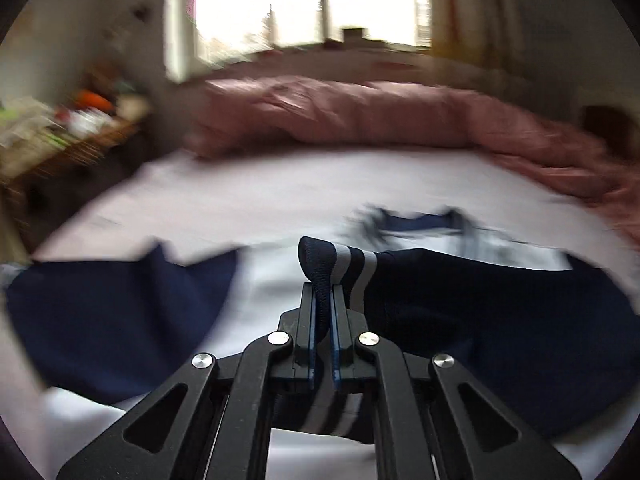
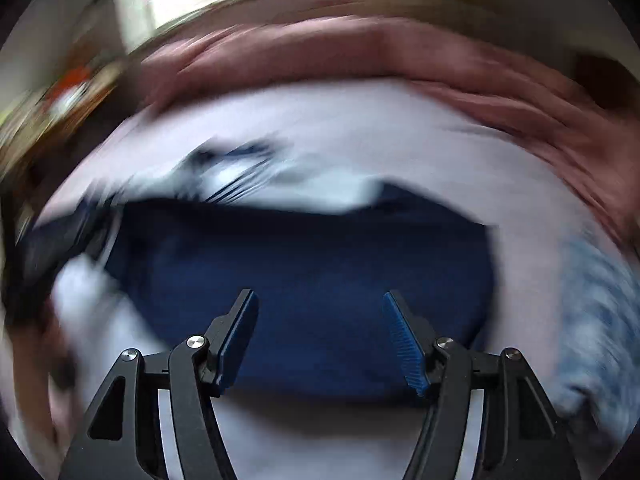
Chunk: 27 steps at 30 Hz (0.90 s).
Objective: Fold large clothes
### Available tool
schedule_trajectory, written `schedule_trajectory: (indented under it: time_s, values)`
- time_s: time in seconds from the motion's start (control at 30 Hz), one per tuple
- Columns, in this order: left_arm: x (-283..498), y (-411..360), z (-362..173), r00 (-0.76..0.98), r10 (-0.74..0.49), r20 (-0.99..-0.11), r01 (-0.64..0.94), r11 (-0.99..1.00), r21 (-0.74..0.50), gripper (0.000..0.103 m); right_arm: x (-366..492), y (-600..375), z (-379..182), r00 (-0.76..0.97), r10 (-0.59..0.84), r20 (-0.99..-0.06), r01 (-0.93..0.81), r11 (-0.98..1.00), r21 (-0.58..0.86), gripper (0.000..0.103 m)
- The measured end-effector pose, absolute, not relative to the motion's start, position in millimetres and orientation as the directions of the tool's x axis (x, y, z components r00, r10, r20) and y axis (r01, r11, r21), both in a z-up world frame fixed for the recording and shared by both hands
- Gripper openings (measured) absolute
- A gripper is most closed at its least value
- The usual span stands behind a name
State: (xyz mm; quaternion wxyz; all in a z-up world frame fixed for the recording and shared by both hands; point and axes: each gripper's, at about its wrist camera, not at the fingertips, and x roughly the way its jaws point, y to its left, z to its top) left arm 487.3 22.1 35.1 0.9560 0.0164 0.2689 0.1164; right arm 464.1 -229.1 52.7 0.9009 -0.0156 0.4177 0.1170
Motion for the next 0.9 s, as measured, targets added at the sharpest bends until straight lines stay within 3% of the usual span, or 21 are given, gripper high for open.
schedule_trajectory:
  time_s: [0.07, 0.23, 0.43, 0.67, 0.7, 0.77, 0.83, 0.9]
  values:
    - [491.2, 31.1, 30.7, 0.817, 0.245, -0.523, -0.229, 0.969, 0.096, 0.005, 464.0, -193.3, 40.8, 0.583, 0.181, -0.792, -0.305, 0.952, -0.007, 0.068]
    - [486.8, 48.6, 30.6, 0.817, 0.215, -0.535, -0.245, 0.969, 0.015, 0.005, 480.6, -170.7, -2.4, 0.494, 0.080, -0.866, -0.318, 0.943, -0.094, 0.067]
    - [473.4, 48.0, 42.1, 0.871, 0.271, -0.409, -0.305, 0.952, -0.019, 0.005, 499.4, -203.1, -6.3, 0.518, 0.039, -0.854, -0.155, 0.987, -0.048, 0.063]
    - [493.0, 53.2, 27.5, 0.824, 0.235, -0.517, -0.274, 0.962, 0.000, 0.007, 486.2, -219.7, 25.0, 0.545, 0.309, -0.779, -0.246, 0.948, 0.204, 0.063]
    - [492.2, 54.9, 28.2, 0.833, 0.203, -0.515, -0.250, 0.968, -0.023, 0.011, 487.8, -223.4, 27.7, 0.557, 0.310, -0.771, -0.221, 0.950, 0.222, 0.063]
    - [481.3, 57.1, 36.4, 0.870, 0.151, -0.469, -0.206, 0.976, -0.069, 0.017, 494.2, -231.4, 27.9, 0.590, 0.153, -0.793, -0.057, 0.987, 0.148, 0.063]
    - [470.9, 54.8, 47.0, 0.889, 0.139, -0.436, -0.189, 0.979, -0.074, 0.037, 502.7, -241.3, 16.0, 0.567, -0.066, -0.821, 0.144, 0.989, 0.020, 0.063]
    - [462.8, 50.7, 57.2, 0.897, 0.129, -0.422, -0.172, 0.983, -0.066, 0.048, 511.4, -248.5, -2.4, 0.519, -0.002, -0.855, 0.138, 0.987, 0.082, 0.063]
